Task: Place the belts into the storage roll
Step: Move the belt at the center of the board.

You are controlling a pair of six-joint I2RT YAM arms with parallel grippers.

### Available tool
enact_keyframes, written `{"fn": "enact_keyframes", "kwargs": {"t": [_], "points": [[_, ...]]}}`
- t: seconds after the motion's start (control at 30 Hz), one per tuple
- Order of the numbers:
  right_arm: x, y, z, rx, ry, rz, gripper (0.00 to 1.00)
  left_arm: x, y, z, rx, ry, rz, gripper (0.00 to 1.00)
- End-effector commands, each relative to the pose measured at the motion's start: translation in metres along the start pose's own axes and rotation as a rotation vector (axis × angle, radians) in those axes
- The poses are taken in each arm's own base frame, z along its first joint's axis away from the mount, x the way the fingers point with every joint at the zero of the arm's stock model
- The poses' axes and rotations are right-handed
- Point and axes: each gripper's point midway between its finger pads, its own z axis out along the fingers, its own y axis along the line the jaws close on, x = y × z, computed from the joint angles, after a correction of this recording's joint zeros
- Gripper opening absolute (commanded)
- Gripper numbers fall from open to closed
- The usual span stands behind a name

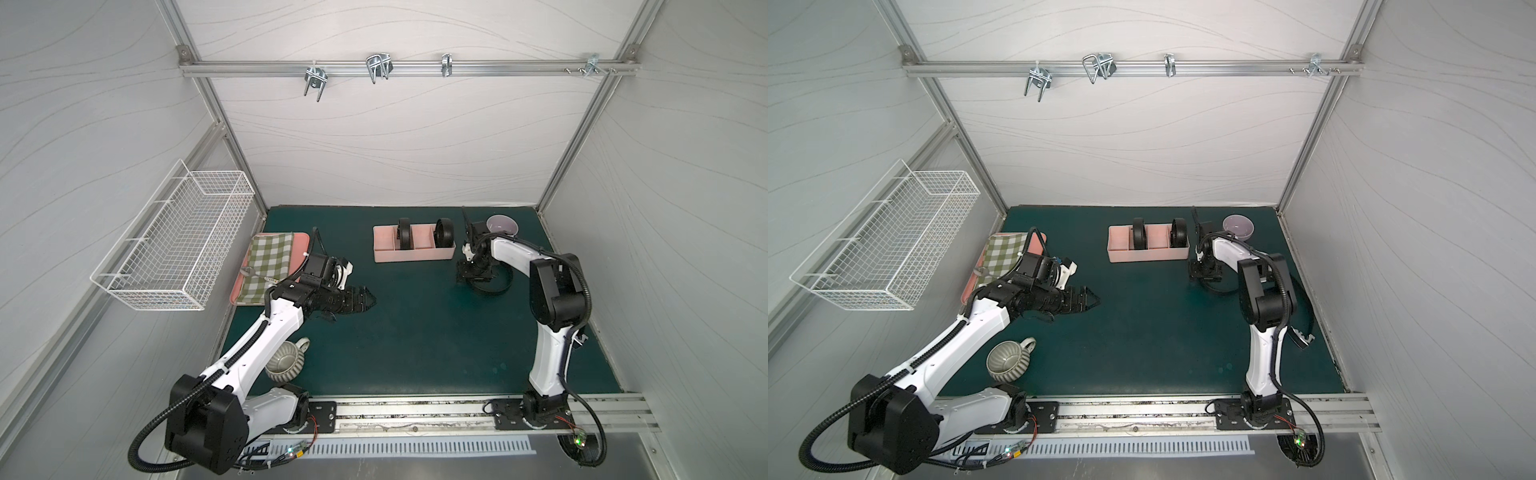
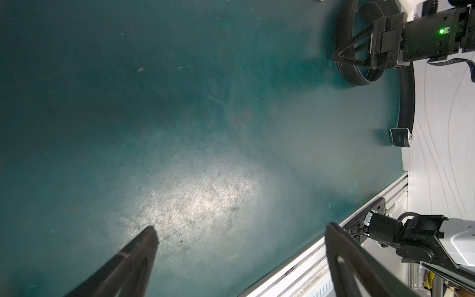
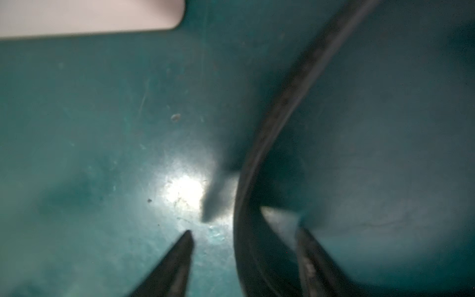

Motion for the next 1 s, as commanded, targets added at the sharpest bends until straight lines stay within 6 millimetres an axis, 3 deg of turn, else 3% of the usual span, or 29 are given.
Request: {"fn": "enact_keyframes", "kwargs": {"t": [0.0, 0.1, 0.23, 0.37, 0.5, 0.6, 0.67, 0.73, 0.8, 0.9, 0.97], "points": [[0.015, 0.002, 0.002, 0.033, 0.057, -0.037, 0.37, -0.011, -0.008, -0.006, 0.026, -0.040, 0.029, 0.94], [0.023, 0.008, 0.002, 0.018, 0.078, -0.061, 0.14, -0.012, -0.007, -0.008, 0.019, -0.046, 0.032, 0.93], [0.037, 0.039, -0.010, 0.013, 0.058, -0.173, 0.08, -0.016, -0.005, -0.012, -0.007, -0.072, 0.036, 0.91], [0.079, 0.124, -0.015, -0.075, 0.055, -0.386, 0.05, -0.025, 0.003, -0.024, -0.073, -0.136, 0.050, 0.89], [0.153, 0.233, -0.018, -0.190, 0.058, -0.672, 0.05, -0.030, 0.015, -0.044, -0.176, -0.197, 0.046, 0.91], [0.197, 0.276, -0.019, -0.213, 0.068, -0.822, 0.06, -0.030, 0.035, -0.066, -0.305, -0.271, -0.011, 0.91], [0.206, 0.281, -0.022, -0.242, 0.059, -0.833, 0.06, -0.027, 0.041, -0.079, -0.337, -0.319, -0.043, 0.91], [0.204, 0.273, -0.030, -0.281, 0.042, -0.816, 0.15, -0.024, 0.040, -0.092, -0.331, -0.383, -0.069, 0.91], [0.196, 0.262, -0.044, -0.303, 0.006, -0.804, 0.50, -0.024, 0.034, -0.102, -0.289, -0.446, -0.071, 0.93], [0.170, 0.240, -0.079, -0.346, -0.090, -0.721, 0.76, -0.025, 0.019, -0.106, -0.203, -0.483, -0.044, 0.99], [0.146, 0.219, -0.106, -0.377, -0.154, -0.602, 0.89, -0.027, 0.003, -0.092, -0.117, -0.422, 0.009, 0.99]]}}
